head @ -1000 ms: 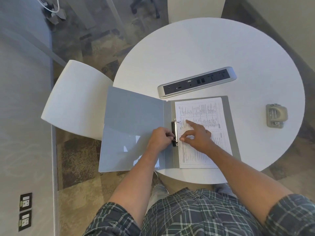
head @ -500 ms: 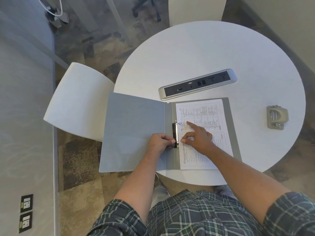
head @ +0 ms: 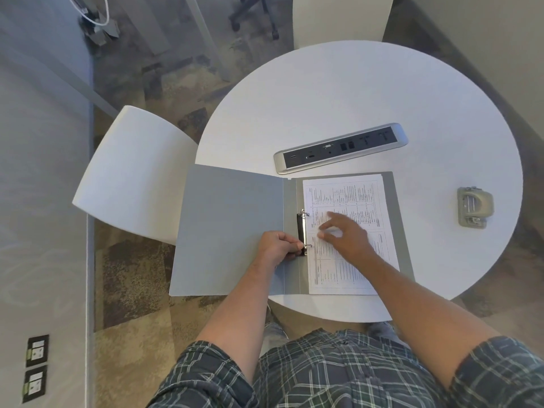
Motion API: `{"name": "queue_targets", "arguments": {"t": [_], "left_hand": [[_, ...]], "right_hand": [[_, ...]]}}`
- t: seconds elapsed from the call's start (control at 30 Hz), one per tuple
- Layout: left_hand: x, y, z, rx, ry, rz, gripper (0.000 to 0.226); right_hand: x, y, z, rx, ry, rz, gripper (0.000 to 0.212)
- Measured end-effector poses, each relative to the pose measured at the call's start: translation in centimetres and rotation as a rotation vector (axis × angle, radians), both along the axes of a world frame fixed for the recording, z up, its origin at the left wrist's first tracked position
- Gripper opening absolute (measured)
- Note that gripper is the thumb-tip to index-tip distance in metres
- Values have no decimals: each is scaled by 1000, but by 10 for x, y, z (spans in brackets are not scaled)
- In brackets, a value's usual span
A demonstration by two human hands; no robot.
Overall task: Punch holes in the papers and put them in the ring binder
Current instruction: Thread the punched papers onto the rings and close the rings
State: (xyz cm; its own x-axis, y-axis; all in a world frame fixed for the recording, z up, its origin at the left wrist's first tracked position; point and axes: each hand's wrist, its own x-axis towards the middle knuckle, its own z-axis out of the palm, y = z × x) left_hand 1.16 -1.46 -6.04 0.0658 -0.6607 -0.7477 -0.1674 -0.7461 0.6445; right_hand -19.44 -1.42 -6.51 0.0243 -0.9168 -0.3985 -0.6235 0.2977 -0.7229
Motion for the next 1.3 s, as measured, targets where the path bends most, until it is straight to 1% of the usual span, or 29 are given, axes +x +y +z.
{"name": "queue_targets", "arguments": {"t": [0.03, 0.07, 0.1, 0.13, 0.17, 0.23, 0.3, 0.43, 0.5, 0.57, 0.63, 0.7, 0.83, 0.9, 1.03, 1.07, 1.13, 1.23, 1.3], "left_hand": [[-1, -1, 1, -7, -19, -28, 14], [-2, -2, 2, -16, -39, -56, 14], [-3, -2, 4, -28, -62, -83, 13], [-5, -2, 4, -43, -83, -102, 12], [-6, -2, 4, -56, -101, -114, 11], [-11, 0, 4, -73, -122, -122, 7], [-16, 3, 5, -84, -142, -119, 6], [-23, 10, 5, -122, -196, -118, 12], [-24, 12, 5, -133, -214, -121, 14], [-25, 12, 5, -140, -232, -127, 16], [-26, 11, 8, -136, -252, -143, 15], [-27, 10, 10, -128, -268, -161, 14], [-27, 6, 14, -113, -310, -200, 11], [-26, 6, 14, -115, -325, -214, 10], [-27, 6, 15, -116, -342, -236, 10], [-27, 6, 15, -117, -347, -239, 10], [-28, 5, 16, -134, -376, -230, 14], [-29, 4, 15, -180, -481, -218, 28], [-32, 0, 16, -176, -532, -222, 28]], "right_hand": [[-7, 1, 3, -51, 30, -88, 26], [-15, 2, 5, -91, 142, -161, 37], [-24, 3, 7, -97, 296, -217, 48], [-33, 5, 8, -61, 427, -262, 59], [-41, 7, 9, -3, 509, -298, 69], [-51, 14, 9, 82, 582, -336, 81], [-53, 19, 7, 96, 606, -351, 83], [-47, 16, 12, 166, 545, -425, 85], [-44, 11, 15, 203, 548, -433, 85], [-45, 6, 15, 227, 525, -456, 80], [-47, 3, 15, 221, 417, -508, 66], [-50, 2, 14, 222, 263, -560, 52], [-59, 8, 15, 214, 54, -512, 36], [-63, 9, 17, 172, -43, -511, 32], [-71, 10, 19, 168, -213, -504, 34], [-74, 11, 17, 168, -228, -493, 35], [-77, 14, 13, 159, -197, -479, 32], [-81, 18, 11, 153, -180, -502, 26], [-84, 20, 9, 145, -199, -508, 23]]}}
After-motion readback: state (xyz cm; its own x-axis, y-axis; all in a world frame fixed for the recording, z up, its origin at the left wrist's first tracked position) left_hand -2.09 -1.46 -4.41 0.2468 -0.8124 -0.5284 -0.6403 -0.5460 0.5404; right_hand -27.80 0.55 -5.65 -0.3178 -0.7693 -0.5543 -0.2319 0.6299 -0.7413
